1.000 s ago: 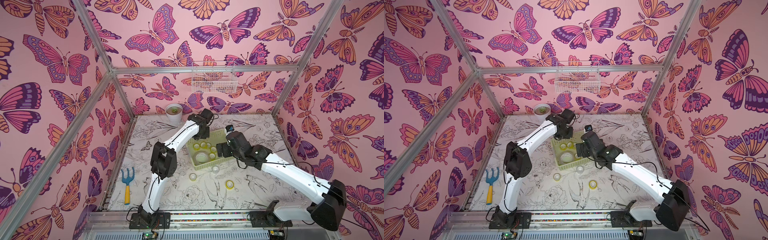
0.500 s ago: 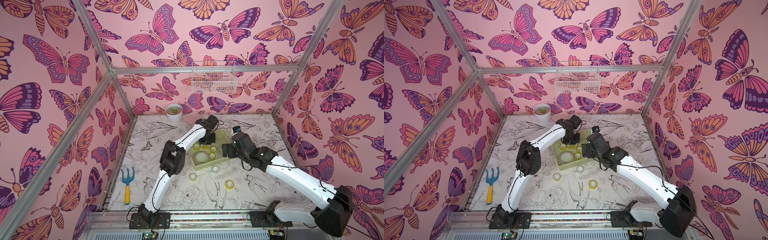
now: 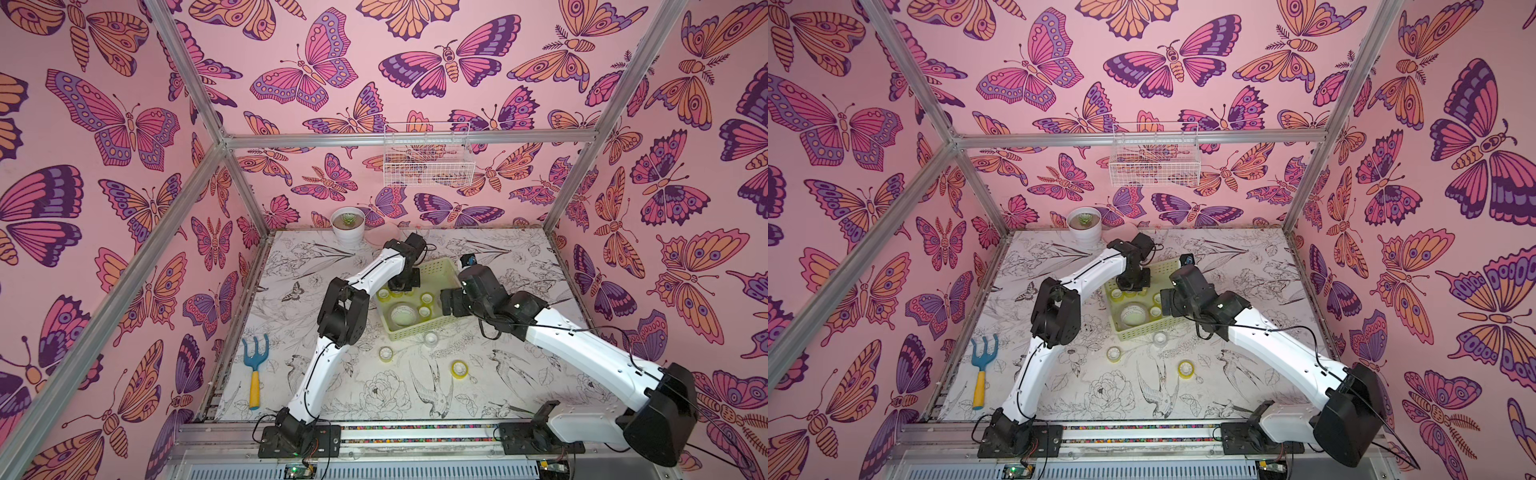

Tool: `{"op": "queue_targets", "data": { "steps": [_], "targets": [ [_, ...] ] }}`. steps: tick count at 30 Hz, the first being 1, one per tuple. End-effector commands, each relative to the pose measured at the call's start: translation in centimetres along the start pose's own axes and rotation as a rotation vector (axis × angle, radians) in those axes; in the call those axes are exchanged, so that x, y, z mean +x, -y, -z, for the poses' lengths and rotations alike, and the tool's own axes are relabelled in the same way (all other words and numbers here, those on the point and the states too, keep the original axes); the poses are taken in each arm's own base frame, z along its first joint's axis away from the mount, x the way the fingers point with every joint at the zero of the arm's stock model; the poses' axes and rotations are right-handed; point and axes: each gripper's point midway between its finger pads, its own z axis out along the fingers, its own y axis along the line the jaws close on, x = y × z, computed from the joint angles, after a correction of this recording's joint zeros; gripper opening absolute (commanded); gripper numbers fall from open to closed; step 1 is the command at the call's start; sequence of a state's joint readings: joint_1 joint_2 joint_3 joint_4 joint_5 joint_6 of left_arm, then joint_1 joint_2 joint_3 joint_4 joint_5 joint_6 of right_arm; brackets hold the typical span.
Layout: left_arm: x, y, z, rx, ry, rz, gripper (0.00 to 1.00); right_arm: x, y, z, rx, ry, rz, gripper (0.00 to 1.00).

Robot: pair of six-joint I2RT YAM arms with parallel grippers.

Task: Put the transparent tape into the storage box
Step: Adjust the tape at the storage box.

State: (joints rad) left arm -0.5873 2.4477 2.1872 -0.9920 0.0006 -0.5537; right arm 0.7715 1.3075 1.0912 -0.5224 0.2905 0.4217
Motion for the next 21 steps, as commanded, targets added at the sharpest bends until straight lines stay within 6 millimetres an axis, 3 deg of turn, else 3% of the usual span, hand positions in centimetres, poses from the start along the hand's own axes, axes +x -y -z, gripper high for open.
{"op": "queue_targets", "data": {
  "steps": [1,7,12,17,20,21],
  "targets": [
    [-0.1,0.3,2.3,0.027,0.021,-0.012,0.02,-1.4,-0.7,0.3,-0.023,0.022,-0.007,0.99],
    [-0.2,2.2,4.6,0.094,0.042,-0.051,0.13,-1.3,-0.7,0.1,-0.028,0.018,-0.01,0.99],
    [-0.5,2.1,6.5,0.095,0.08,-0.048,0.18,-1.3,-0.8,0.1,-0.029,0.017,-0.01,0.99],
    [-0.9,1.5,9.4,0.088,0.138,-0.045,0.35,-1.1,-0.9,0.1,-0.035,0.005,0.002,0.99],
    [-0.8,0.8,11.2,0.079,0.169,-0.046,0.53,-0.9,-1.1,0.0,-0.043,-0.013,0.012,0.99],
    [-0.7,0.5,11.8,0.073,0.18,-0.045,0.64,-0.7,-1.2,0.0,-0.047,-0.024,0.016,0.99]
  ]
}}
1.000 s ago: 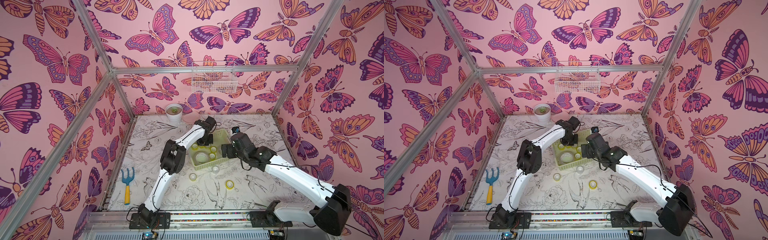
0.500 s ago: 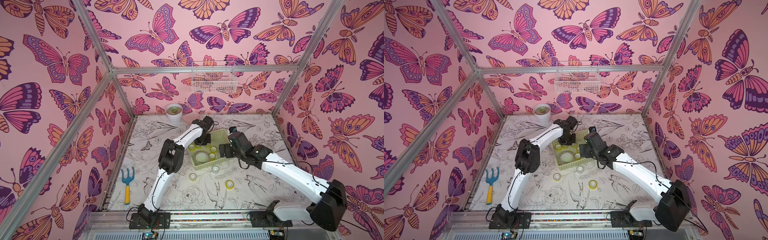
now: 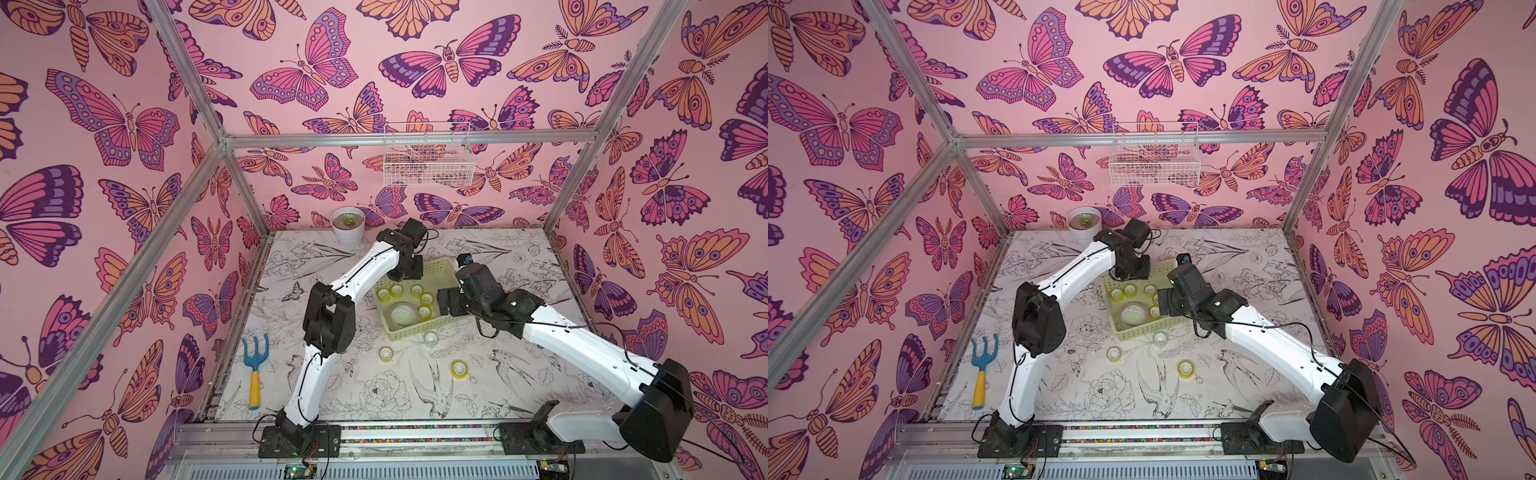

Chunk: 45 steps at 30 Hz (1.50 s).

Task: Put the transparent tape into the storage box
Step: Adjust the tape at the storage box, then pick up the tape at the center of the board.

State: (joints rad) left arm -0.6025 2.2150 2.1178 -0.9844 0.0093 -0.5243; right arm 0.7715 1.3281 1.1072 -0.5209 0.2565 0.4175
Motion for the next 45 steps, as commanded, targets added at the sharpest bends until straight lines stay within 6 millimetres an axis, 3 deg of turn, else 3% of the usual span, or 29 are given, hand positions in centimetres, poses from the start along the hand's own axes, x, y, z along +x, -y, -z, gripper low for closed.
{"op": "queue_targets", "data": {
  "steps": [1,2,3,4,10,15,23,32,36,45],
  "targets": [
    [-0.1,-1.1,3.0,-0.03,0.049,-0.006,0.73,-0.5,-0.5,0.3,-0.019,-0.017,0.015,0.99],
    [0.1,-1.3,3.3,-0.035,0.055,-0.005,0.81,-0.3,-0.5,0.2,-0.017,-0.028,0.017,0.99],
    [0.3,-1.5,3.9,-0.034,0.066,-0.004,0.98,-0.1,-0.4,0.2,-0.014,-0.042,0.02,0.99],
    [0.5,-1.6,4.4,-0.029,0.076,-0.004,1.0,0.2,-0.4,0.1,-0.011,-0.057,0.025,0.99],
    [2.2,-2.4,6.9,0.017,0.128,0.006,1.0,2.6,0.4,0.2,0.011,-0.15,0.026,0.99],
    [4.4,-3.6,8.3,0.043,0.132,0.001,1.0,6.3,1.1,0.6,0.014,-0.283,0.02,1.0],
    [7.5,-5.7,9.4,0.081,0.177,0.028,1.0,13.3,2.6,1.7,0.005,-0.458,-0.038,0.78],
    [10.1,-4.4,10.8,0.219,0.15,-0.035,1.0,19.8,2.7,1.4,-0.012,-0.605,-0.049,0.54],
    [10.6,-4.6,11.0,0.224,0.149,-0.027,1.0,20.4,2.9,0.5,0.019,-0.612,-0.038,0.52],
    [10.7,-4.7,11.6,0.229,0.16,-0.013,1.0,20.6,2.4,-1.8,0.04,-0.632,-0.02,0.36]
  ]
}}
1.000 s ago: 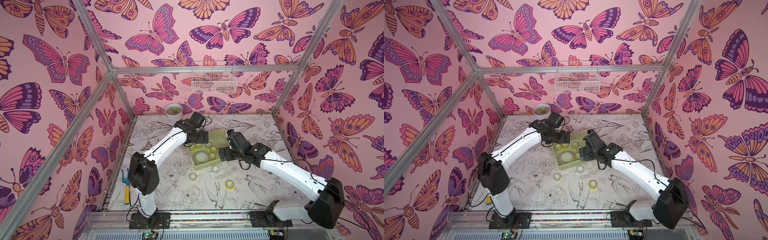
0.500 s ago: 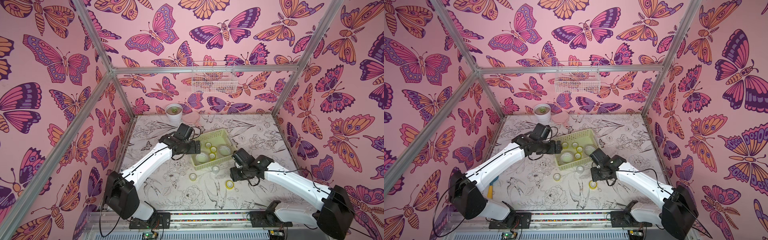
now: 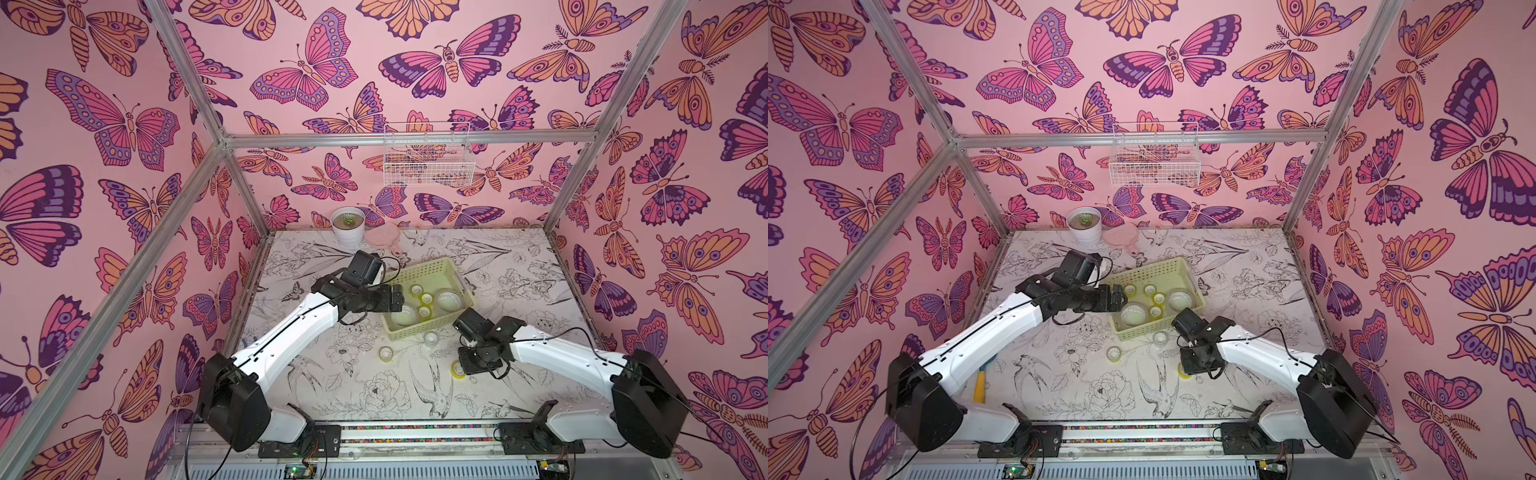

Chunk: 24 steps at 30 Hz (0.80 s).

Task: Put the transparent tape into the storage box
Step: Pick up the tape at the center of the board.

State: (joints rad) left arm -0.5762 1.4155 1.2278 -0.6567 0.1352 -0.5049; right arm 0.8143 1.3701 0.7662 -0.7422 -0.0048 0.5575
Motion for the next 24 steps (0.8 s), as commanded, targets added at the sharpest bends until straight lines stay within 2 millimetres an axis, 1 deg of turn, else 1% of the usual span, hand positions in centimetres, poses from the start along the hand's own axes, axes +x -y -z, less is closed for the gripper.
{"op": "queue_targets", "data": {
  "steps": [1,10,14,16,18,19,21,24],
  "targets": [
    [0.2,0.0,0.6,0.012,0.012,0.002,1.0,-1.0,-0.6,-0.2,-0.002,0.021,-0.001,0.36],
    [0.0,-0.2,0.7,0.002,0.018,0.002,1.0,-1.4,-1.1,-1.6,-0.01,0.011,0.002,0.35],
    [-0.3,-0.3,0.8,-0.009,0.031,-0.004,1.0,-1.0,-0.7,-2.1,0.004,0.001,0.009,0.28],
    [-0.5,-0.4,0.8,-0.018,0.037,-0.01,1.0,-0.9,-0.6,-2.1,0.006,0.002,0.009,0.17],
    [-0.7,-0.3,0.8,-0.018,0.038,-0.01,1.0,-1.1,-0.5,-1.8,0.012,0.011,0.009,0.08],
    [-0.8,-0.2,0.8,-0.016,0.038,-0.012,1.0,-1.3,-0.4,-1.5,0.019,0.02,0.011,0.06],
    [-0.9,-0.1,0.7,-0.015,0.038,-0.012,1.0,-1.8,-0.3,-0.6,0.035,0.043,0.017,0.04],
    [-1.2,0.0,0.5,-0.016,0.037,-0.018,1.0,-2.8,0.2,1.4,0.066,0.092,0.03,0.0]
  ]
}}
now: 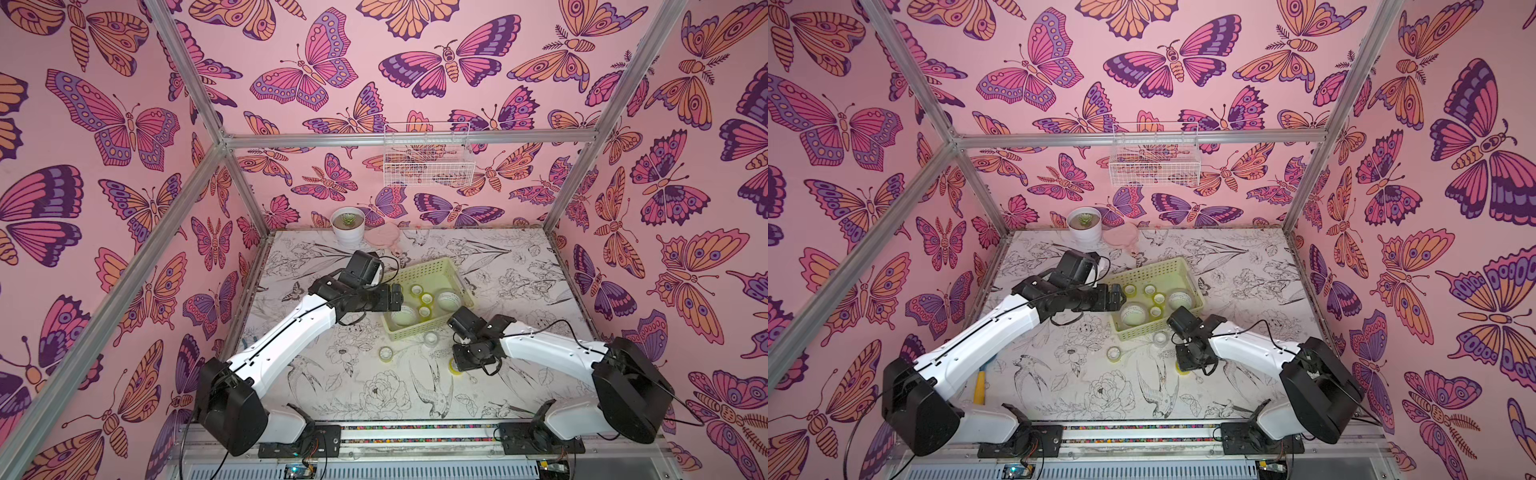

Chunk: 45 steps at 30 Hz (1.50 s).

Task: Put the transparent tape into the storage box
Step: Pick up the tape at the center of the board, then place the tape in the storage box.

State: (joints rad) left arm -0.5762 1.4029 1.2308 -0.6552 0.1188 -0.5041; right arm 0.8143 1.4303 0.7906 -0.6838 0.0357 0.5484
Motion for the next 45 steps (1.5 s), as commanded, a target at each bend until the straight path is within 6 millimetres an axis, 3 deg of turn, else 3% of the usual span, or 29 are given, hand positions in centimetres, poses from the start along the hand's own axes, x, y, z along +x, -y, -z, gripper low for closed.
{"op": "queue_targets", "data": {
  "steps": [1,7,12,20,25,32,39,45],
  "targets": [
    [-0.9,0.0,0.0,-0.011,0.016,-0.017,1.0,-1.5,0.7,2.9,0.055,0.07,0.028,0.0],
    [-1.3,0.2,-0.2,-0.011,0.019,-0.028,1.0,-4.1,1.4,7.3,0.059,0.153,0.033,0.0],
    [-1.6,0.1,0.0,-0.018,0.031,-0.034,1.0,-7.5,1.7,10.5,0.058,0.233,0.025,0.0],
    [-1.7,0.1,0.4,-0.018,0.043,-0.031,1.0,-15.5,1.6,12.4,0.026,0.305,0.022,0.0],
    [-1.7,-0.2,1.0,-0.026,0.061,-0.026,1.0,-20.1,1.2,10.4,0.051,0.269,0.052,0.0],
    [-1.6,-0.9,1.9,-0.048,0.09,-0.013,1.0,-24.6,0.6,6.9,0.061,0.256,0.065,0.01],
    [-1.8,-1.5,2.5,-0.064,0.113,-0.006,1.0,-27.6,0.0,3.5,0.061,0.236,0.052,0.01],
    [-1.8,-1.9,2.7,-0.07,0.117,0.0,1.0,-28.6,0.2,0.6,0.073,0.204,0.032,0.02]
  ]
}}
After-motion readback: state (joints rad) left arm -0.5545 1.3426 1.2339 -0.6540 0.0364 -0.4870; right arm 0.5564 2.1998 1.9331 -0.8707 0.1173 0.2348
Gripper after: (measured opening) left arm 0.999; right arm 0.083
